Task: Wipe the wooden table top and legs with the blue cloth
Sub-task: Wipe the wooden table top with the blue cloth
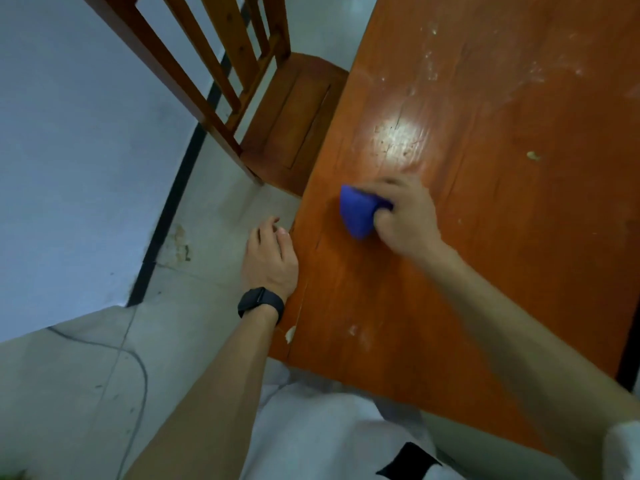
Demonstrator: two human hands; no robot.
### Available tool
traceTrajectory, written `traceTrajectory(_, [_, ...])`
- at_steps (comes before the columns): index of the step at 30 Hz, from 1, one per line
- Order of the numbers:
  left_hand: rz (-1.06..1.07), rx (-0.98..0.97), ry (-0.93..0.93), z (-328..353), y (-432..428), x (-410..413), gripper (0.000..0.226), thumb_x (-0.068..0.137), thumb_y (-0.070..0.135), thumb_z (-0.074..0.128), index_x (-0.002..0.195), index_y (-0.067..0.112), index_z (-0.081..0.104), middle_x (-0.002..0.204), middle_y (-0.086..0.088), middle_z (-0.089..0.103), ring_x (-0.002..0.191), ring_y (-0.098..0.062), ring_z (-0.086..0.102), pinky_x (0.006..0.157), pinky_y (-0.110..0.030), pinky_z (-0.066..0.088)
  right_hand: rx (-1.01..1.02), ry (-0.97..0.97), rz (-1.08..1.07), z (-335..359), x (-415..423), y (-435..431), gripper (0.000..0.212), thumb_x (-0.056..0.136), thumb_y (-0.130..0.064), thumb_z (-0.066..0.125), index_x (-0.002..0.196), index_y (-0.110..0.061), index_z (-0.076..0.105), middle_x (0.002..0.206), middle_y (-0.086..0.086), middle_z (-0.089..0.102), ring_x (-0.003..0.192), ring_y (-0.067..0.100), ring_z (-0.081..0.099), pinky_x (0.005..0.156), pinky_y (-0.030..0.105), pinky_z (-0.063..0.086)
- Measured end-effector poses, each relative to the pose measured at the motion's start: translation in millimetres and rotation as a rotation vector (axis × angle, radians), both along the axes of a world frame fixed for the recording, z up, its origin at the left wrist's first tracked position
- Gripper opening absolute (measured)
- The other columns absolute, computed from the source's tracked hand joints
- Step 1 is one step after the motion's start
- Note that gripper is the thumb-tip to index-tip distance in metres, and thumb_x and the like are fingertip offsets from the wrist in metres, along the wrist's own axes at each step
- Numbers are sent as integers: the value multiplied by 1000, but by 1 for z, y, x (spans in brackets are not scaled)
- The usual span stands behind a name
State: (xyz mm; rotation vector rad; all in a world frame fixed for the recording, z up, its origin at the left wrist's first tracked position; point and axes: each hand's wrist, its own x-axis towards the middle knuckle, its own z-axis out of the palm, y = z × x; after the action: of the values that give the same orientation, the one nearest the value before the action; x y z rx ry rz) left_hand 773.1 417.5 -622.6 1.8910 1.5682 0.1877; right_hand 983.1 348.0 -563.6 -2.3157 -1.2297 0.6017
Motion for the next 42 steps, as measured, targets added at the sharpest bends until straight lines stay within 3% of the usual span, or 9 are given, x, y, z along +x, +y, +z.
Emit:
traceTrajectory(6, [-11,22,0,-1,-4,-1,36,104,30,37,132,14,52,123,-7,57,105,-21,55,77,-27,36,86,-204,-108,-30,-45,-38,53,72,-15,51,119,-29,71,110,2,67,95,28,53,81,36,34])
traceTrajectory(13, [-66,84,-4,-3,-3,-1,36,105,30,35,132,12,52,125,-11,57,107,-27,57,81,-30,39,-127,229,327,-4,-147,-155,52,75,-25,46,122,-38,67,116,-11,64,99,13,51,82,36,41])
traceTrajectory(16, [-71,86,-23,-2,-3,0,37,105,29,35,134,12,50,125,-11,56,108,-27,55,83,-31,38,49,215,66,-4,-103,-139,56,74,-20,49,128,-30,65,121,-3,63,107,15,53,92,36,46])
traceTrajectory(21, [-77,45,-117,-11,-6,-14,41,103,39,31,138,19,43,130,-7,56,113,-25,55,92,-36,44,80,-261,-357,-31,-55,-122,57,78,-19,51,133,-28,61,123,3,61,98,31,52,82,43,46])
traceTrajectory(28, [-157,-76,-67,-6,-49,-74,53,98,61,15,120,25,48,111,-7,62,100,-31,59,92,-52,47,220,7,-97,-33,-242,-210,44,72,-19,51,106,-32,75,108,-7,68,85,22,54,69,40,43])
traceTrajectory(31, [-161,-136,-33,4,-71,-92,57,97,67,10,107,27,49,109,-9,62,98,-32,59,95,-54,46,287,82,-290,-13,-214,-225,49,71,-17,45,108,-29,76,108,-4,70,90,21,56,78,41,48])
traceTrajectory(37, [-121,-326,-57,6,-76,-104,66,99,64,10,143,26,41,140,-10,52,126,-33,50,110,-52,35,-37,-229,-736,-17,-96,-235,61,77,-22,46,136,-34,56,131,4,56,110,36,49,91,44,40])
traceTrajectory(39, [-142,-402,-95,9,-75,-112,67,98,66,13,147,28,39,140,-4,52,127,-28,50,112,-50,35,-10,-235,-795,-29,-137,-225,59,78,-22,46,134,-33,59,126,4,58,103,35,51,84,40,40])
traceTrajectory(42, [-164,-493,-157,23,-66,-119,54,101,60,24,138,29,48,125,4,59,112,-18,58,103,-42,43,154,-130,-543,-40,-250,-197,56,72,-23,44,123,-30,68,115,3,64,90,30,52,74,37,42])
